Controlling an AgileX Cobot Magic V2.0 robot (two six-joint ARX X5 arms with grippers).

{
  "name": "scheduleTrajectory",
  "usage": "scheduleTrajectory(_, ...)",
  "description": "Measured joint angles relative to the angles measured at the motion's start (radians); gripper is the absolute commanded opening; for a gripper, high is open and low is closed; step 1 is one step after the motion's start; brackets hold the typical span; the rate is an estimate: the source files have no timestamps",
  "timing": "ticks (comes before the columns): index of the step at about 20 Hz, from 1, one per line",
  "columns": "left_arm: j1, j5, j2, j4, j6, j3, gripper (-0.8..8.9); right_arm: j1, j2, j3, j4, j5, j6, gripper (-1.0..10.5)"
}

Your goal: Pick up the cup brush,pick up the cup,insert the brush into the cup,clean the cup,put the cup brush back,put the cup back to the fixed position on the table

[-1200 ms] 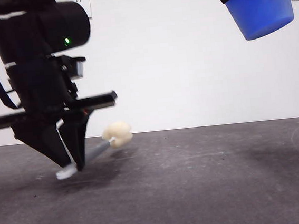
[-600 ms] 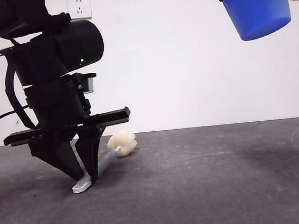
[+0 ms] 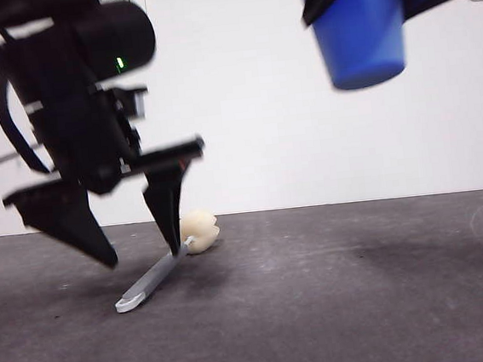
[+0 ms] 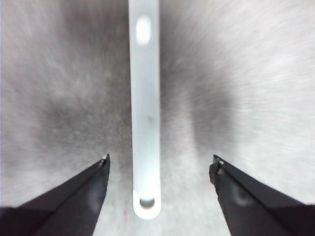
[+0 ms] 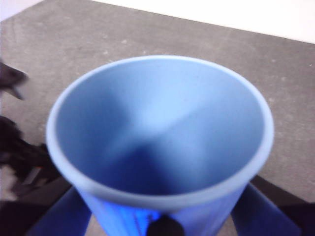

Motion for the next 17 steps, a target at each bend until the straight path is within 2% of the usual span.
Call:
scheduleTrajectory(4,0.0,0.018,-0.18,-0.062,0.071,0.0,3.46,-0.097,0.179,0.0,0.17,-0.106,0.001,-0.2)
scheduleTrajectory(8,0.0,0.021,-0.394,-0.104,0.123,0.0,3.46,-0.17,0.351,-0.001,0.301,-0.166,0.004,-0.2)
scheduleTrajectory(12,0.0,0.021,-0.547,-0.151,0.154,0.0,3.46,-0.2,0.468,-0.05,0.468,-0.177,0.004,-0.2)
scheduleTrajectory(17,0.0,0.021,-0.597,-0.217,0.164,0.0,3.46,-0.227,0.564,-0.121,0.662,-0.201,-0.012,-0.2)
